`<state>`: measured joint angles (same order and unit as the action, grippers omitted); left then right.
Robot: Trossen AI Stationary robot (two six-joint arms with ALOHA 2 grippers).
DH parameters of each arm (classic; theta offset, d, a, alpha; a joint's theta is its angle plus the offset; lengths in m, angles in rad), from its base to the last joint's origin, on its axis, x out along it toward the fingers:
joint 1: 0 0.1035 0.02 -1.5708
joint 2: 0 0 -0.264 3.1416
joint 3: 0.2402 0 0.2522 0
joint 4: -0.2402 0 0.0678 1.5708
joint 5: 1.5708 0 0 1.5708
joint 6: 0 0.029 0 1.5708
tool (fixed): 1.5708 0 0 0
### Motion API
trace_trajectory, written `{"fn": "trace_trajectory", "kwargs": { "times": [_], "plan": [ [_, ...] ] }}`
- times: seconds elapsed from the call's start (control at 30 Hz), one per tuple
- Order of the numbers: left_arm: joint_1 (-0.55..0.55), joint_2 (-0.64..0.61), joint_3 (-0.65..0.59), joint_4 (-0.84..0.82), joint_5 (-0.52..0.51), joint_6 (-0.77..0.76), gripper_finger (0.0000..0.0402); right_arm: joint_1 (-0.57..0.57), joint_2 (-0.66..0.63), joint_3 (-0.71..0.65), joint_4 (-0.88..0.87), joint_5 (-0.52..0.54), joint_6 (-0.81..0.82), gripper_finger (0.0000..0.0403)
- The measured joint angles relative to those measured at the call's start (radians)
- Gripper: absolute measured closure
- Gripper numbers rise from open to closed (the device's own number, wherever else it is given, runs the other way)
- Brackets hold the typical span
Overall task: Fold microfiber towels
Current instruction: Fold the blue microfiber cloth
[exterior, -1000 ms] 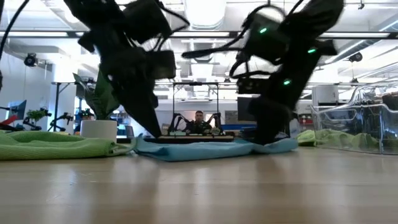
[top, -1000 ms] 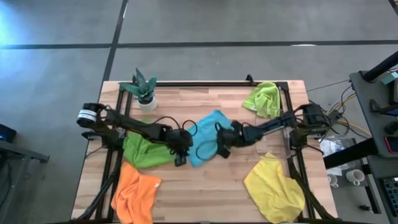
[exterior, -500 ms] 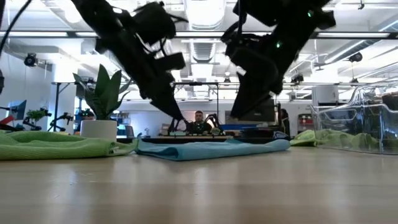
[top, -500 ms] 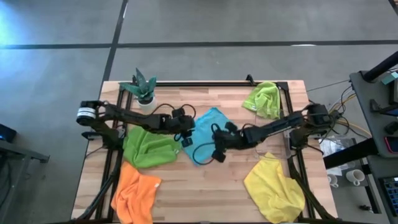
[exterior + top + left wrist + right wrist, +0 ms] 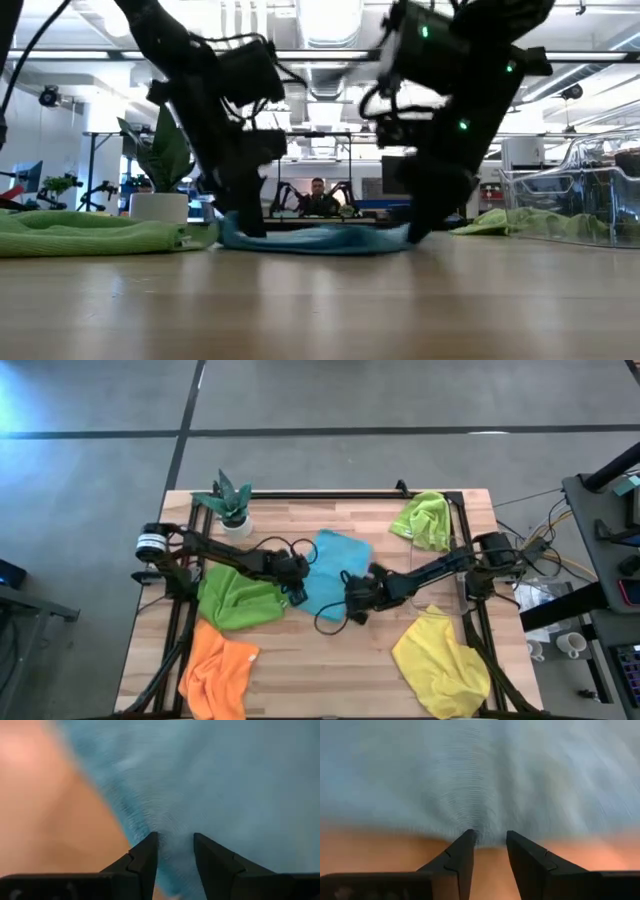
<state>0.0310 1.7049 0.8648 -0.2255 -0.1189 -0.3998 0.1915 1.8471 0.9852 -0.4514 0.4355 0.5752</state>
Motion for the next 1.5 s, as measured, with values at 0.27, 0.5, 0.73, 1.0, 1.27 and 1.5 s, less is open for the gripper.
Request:
{"fn": "trace_trajectory", "kwargs": {
  "times": [0.27, 0.5, 0.73, 1.0, 1.27, 1.5],
  "plan": [
    [-0.049, -0.109, 0.037, 0.074, -0.039, 0.005, 0.0288, -0.050, -0.160, 0.005, -0.081, 0.044, -0.116, 0.0288],
    [0.143, -0.183, 0.014, 0.113, -0.122, 0.067, 0.0288, -0.151, -0.358, -0.030, -0.082, -0.035, -0.137, 0.0230],
    [0.362, -0.092, 0.116, 0.063, 0.042, 0.304, 0.0256, -0.393, -0.379, -0.072, 0.040, -0.220, -0.404, 0.0164],
    [0.509, 0.165, 0.388, -0.148, 0.233, 0.566, 0.0190, -0.583, -0.205, -0.054, 0.195, -0.368, -0.678, 0.0146],
    [0.520, 0.262, 0.505, -0.257, 0.241, 0.584, 0.0181, -0.656, -0.115, 0.011, 0.196, -0.390, -0.750, 0.0146],
    [0.528, 0.243, 0.456, -0.272, 0.260, 0.495, 0.0181, -0.774, -0.109, 0.014, 0.168, -0.491, -0.539, 0.0151]
  ]
}}
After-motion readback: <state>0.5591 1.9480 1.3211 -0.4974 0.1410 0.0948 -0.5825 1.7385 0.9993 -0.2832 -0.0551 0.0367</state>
